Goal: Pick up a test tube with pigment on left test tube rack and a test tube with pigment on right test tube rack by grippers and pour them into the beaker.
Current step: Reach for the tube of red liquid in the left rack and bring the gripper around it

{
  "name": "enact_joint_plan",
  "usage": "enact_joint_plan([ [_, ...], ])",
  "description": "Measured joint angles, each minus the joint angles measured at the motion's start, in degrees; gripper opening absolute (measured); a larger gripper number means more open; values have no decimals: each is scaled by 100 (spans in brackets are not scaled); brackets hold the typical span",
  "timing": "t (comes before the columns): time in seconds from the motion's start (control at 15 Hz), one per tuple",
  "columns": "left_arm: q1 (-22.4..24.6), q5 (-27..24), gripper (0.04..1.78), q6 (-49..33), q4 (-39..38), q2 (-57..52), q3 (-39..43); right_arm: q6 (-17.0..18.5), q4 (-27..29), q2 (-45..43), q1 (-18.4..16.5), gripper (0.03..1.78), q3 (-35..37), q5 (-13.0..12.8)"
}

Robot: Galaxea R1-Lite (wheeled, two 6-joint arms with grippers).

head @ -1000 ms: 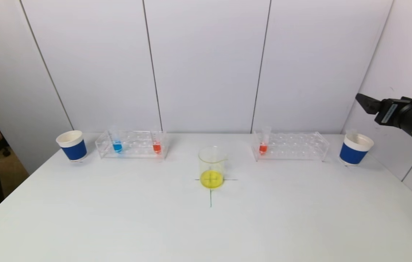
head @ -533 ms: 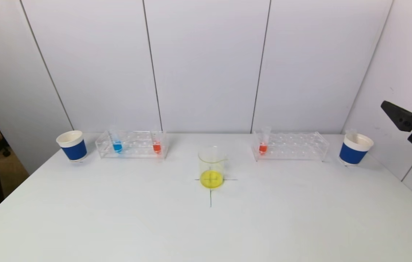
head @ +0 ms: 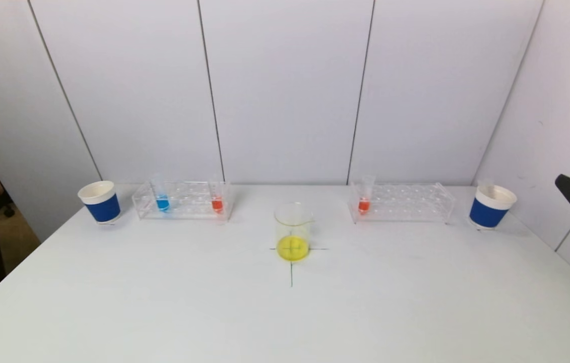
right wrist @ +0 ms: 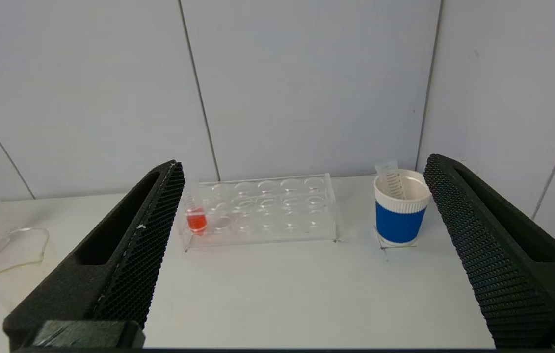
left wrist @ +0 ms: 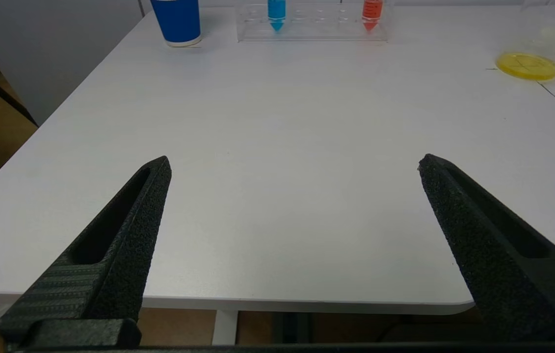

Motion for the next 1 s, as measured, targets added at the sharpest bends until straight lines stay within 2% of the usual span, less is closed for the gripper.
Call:
enact_joint_plan([
  [0.2, 0, 2, 176, 0, 0, 0, 0, 2, 334, -792, -2, 177, 527, 9],
  [0.33, 0, -2, 176, 0, 0, 0, 0, 6, 912, -1510, -2, 177, 673, 20],
  [0.8, 0, 2, 176, 0, 2, 0, 0, -60, 4166, -4803, -41, 177, 773, 76],
  [0.93, 0, 2, 176, 1, 2, 0, 0, -94, 4818, -5477, -63, 177, 880, 63],
  [1.0, 0, 2, 176, -2, 2, 0, 0, -132, 4882, -5659, -74, 177, 961, 65],
])
